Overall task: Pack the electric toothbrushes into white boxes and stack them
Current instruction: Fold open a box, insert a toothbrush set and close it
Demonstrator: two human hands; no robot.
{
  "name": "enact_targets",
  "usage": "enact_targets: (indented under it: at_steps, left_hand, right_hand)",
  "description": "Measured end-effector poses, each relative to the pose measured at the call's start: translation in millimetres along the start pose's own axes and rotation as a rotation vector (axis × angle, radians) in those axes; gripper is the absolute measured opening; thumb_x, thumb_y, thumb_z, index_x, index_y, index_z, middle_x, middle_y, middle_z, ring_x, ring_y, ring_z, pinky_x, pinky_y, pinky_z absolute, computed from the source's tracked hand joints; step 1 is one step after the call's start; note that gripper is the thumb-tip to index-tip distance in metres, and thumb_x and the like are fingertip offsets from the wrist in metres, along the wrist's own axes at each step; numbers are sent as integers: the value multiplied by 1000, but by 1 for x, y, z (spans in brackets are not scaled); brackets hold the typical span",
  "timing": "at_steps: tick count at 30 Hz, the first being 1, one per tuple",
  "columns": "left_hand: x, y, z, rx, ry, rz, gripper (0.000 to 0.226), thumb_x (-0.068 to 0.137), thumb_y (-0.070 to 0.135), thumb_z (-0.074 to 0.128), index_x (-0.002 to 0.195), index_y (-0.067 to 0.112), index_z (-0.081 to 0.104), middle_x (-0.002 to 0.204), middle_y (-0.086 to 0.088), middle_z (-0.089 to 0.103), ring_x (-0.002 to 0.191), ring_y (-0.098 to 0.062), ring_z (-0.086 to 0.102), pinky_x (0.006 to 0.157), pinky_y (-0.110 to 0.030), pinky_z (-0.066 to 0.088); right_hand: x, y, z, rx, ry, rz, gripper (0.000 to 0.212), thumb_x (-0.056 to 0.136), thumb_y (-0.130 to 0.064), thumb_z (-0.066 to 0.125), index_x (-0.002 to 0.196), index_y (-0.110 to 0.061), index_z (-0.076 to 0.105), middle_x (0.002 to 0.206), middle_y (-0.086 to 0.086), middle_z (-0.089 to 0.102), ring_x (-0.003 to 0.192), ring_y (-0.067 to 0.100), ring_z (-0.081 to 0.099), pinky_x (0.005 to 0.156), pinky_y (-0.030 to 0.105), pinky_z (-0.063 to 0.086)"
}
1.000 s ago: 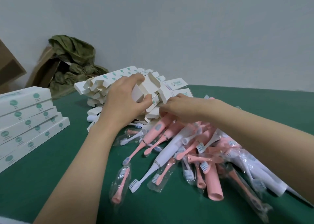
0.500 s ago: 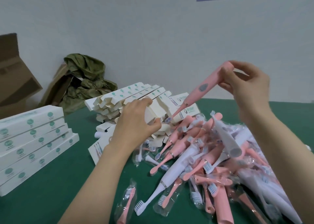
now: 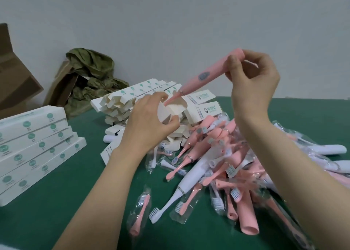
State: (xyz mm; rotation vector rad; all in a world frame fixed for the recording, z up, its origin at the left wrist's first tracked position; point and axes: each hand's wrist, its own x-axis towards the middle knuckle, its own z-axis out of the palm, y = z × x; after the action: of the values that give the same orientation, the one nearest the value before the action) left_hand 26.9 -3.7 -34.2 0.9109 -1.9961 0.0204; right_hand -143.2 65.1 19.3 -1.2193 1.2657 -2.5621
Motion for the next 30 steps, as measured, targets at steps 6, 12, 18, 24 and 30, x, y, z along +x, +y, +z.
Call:
enact_targets:
  at_steps: [6,12,18,24,30]
  left_hand:
    - [2,2,-11,-23,63,26,48,75,34,63,118,12,56,111,-1,59,97,-13,46,83,-22,31]
    - [0,4,-15,-71,158,-15,40,79,29,63,113,8,58,103,-5,62,95,-18,53,78,-20,33]
    - [2,-6,-18,-72,186,-44,43,77,32,61,113,10,57,103,4,56,92,-8,43,74,-5,25]
    - [0,-9,-18,-97,191,-55,44,75,33,61,113,12,58,100,9,52,91,-7,43,77,3,24]
    - [2,-9,-16,-97,177,-55,47,74,38,59,114,15,58,103,6,57,90,-8,44,75,5,22]
  right_hand:
    - [-21,-1,20,-117,-304,17,11,81,-15,73,81,-20,63,80,-3,69,77,10,68,79,33,56]
    - [-44,3,38,-440,-659,-160,7,87,-21,66,89,-18,72,96,-5,62,89,5,59,75,13,44]
    - [-38,31,32,-762,-747,27,22,89,-12,52,88,4,67,81,16,68,62,11,47,51,16,35]
    - [-77,53,50,-1206,-1414,-128,14,88,-9,55,99,-7,62,95,6,61,87,24,58,67,35,49]
    - [-85,63,61,-1325,-1428,-141,12,89,-4,52,79,-7,46,69,2,41,74,22,47,48,26,30]
